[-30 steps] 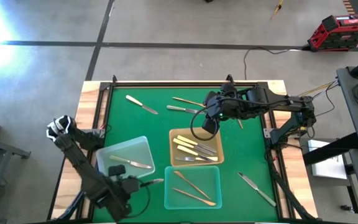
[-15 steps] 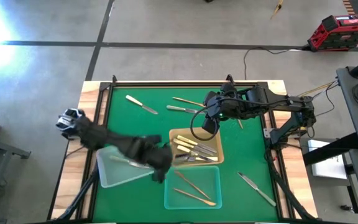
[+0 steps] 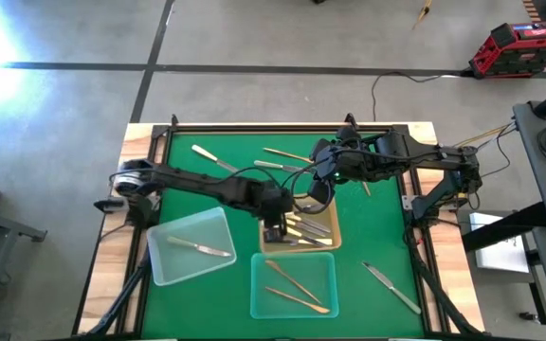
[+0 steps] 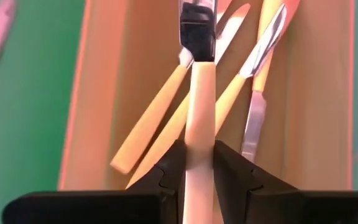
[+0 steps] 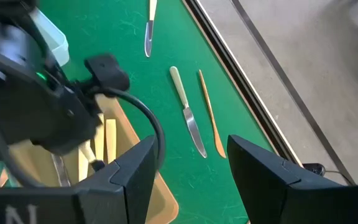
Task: Sort silverware by color (type)
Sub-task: Put the yellow table knife into the orange bin
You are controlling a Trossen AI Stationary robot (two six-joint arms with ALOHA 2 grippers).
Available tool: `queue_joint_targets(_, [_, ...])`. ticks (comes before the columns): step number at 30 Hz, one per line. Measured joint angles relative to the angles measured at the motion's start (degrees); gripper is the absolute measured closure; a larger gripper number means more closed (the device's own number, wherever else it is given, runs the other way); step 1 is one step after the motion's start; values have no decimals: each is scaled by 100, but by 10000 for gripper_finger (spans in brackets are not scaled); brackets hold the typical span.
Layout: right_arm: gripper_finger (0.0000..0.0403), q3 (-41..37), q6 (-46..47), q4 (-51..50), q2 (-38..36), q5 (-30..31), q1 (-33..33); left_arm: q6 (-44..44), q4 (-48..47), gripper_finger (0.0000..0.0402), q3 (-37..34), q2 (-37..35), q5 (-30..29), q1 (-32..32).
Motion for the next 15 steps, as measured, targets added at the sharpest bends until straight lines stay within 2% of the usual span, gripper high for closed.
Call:
queue_joint_targets(4, [213,0,0,4,0,2,1,-182,276,337,0,270,327,88])
queue_joint_targets(15, [213,0,0,115,0,0,0,-772,201,273,96,327,346,220])
